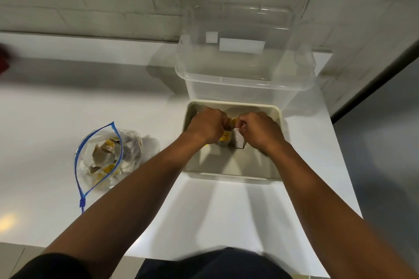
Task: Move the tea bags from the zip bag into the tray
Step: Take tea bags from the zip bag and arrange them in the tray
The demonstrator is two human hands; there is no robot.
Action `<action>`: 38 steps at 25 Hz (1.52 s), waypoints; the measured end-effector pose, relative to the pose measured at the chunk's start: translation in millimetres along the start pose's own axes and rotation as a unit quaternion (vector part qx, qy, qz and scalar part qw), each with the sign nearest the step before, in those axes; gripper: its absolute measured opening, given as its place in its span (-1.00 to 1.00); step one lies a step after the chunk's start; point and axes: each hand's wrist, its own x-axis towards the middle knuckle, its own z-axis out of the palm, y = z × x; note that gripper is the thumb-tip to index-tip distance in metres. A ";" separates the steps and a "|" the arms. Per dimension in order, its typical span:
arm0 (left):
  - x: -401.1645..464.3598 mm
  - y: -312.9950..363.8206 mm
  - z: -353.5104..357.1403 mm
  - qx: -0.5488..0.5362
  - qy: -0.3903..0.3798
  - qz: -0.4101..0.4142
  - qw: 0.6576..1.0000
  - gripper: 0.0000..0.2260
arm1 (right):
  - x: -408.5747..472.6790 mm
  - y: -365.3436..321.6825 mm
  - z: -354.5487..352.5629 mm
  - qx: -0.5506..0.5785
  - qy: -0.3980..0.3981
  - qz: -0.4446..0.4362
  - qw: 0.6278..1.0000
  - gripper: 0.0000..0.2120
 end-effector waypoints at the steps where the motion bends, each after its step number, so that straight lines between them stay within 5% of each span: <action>1: 1.8 0.1 1.6 0.016 0.009 -0.004 1.000 -0.83 | 1.0 -0.7 1.3 -0.007 0.006 0.002 1.000 -0.85; 10: 3.1 6.6 7.8 0.169 0.137 0.029 0.976 -0.80 | -1.0 -2.2 6.9 -0.061 0.071 -0.014 0.996 -0.86; 38: 2.4 -2.5 7.6 0.246 0.203 0.051 0.947 -0.96 | -1.6 -2.9 -0.2 0.017 0.142 0.036 0.989 -0.88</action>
